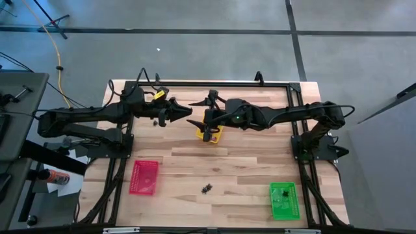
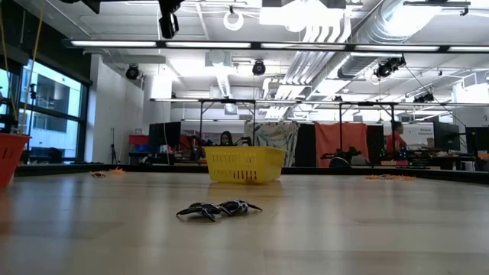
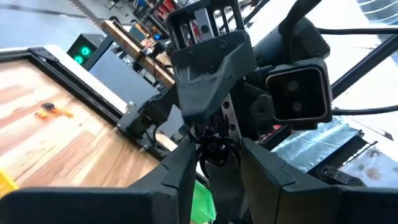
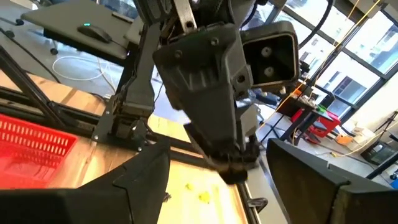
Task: Sort Halloween decoration
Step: Put the black spider toy into the green bin
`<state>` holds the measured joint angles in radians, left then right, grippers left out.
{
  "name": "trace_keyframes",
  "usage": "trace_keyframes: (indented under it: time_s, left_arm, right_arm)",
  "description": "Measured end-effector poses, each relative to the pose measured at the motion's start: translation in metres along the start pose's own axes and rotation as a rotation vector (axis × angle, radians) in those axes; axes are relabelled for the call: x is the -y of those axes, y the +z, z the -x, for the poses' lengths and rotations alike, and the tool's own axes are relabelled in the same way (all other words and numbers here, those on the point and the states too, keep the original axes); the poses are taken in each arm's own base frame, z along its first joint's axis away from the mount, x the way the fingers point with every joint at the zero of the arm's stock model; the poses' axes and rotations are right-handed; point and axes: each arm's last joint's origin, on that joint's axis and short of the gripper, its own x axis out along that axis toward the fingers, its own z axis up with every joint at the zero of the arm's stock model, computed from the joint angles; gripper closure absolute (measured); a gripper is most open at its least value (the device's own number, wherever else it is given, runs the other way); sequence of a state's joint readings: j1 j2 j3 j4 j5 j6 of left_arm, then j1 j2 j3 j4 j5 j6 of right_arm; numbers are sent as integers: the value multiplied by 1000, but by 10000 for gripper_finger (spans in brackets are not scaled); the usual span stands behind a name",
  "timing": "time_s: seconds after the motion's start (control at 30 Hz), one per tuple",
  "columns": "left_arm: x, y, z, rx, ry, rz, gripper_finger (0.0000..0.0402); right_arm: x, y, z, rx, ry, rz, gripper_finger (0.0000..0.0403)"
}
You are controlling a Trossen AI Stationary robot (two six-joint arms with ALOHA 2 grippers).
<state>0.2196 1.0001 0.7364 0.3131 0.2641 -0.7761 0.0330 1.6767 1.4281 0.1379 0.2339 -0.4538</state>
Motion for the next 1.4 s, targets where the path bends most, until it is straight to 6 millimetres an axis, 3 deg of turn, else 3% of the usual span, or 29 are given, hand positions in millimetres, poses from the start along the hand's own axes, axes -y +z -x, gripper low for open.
trace_keyframes:
  time_s: [0.9,1.4]
  left_arm:
    - [-2,-1,-2,-11,4,2,305]
    - [-2,-1,-2,-9,6,1,305]
  right_arm:
    - [1,0,-1,-7,-25,-1,145]
    - [1,-1,0,-20,-52,-1,225]
